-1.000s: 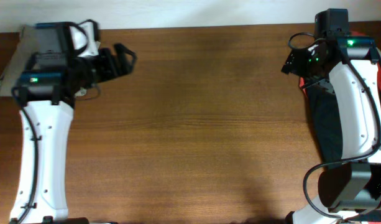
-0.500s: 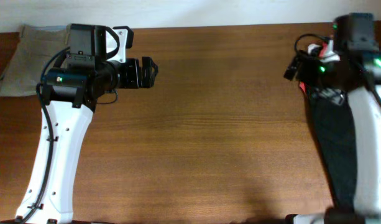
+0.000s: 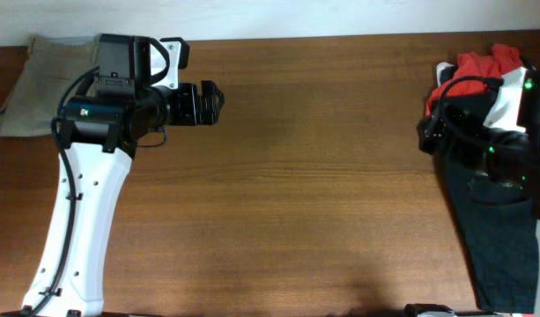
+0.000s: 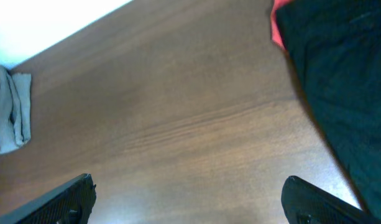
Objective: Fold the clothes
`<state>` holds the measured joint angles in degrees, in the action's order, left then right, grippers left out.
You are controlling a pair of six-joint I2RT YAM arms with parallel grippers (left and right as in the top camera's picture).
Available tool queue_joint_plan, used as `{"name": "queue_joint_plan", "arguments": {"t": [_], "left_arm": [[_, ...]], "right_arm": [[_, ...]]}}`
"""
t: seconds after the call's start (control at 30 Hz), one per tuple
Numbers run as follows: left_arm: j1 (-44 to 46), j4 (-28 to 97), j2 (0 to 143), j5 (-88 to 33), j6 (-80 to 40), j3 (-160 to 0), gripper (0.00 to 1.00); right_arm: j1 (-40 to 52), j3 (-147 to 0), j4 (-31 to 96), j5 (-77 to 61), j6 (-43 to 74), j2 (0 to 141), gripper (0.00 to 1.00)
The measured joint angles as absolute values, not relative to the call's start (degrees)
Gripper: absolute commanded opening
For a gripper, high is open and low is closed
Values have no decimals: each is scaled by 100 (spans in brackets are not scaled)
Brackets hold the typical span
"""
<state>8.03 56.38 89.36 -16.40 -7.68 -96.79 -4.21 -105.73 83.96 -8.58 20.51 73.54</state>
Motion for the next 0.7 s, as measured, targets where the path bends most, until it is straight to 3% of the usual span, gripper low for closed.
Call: {"name": "queue_joint_plan", "arguments": {"t": [0.17, 0.33, 0.47, 0.7], "left_arm": [[803, 5629, 8934, -1619, -766, -9682, 99], [803, 5636, 8934, -1601, -749, -9673, 99], [803, 5640, 8936, -1603, -749, -9668, 99], [803, 5640, 8936, -1601, -749, -9666, 99]], "right_arm": [[-421, -8827, 6722, -565, 2043, 4886, 99], [-150, -4925, 4145, -495, 2038, 2346, 99], [211, -2679, 1977, -504, 2036, 1264, 99], [226, -928, 705, -495, 2032, 161, 99]]}}
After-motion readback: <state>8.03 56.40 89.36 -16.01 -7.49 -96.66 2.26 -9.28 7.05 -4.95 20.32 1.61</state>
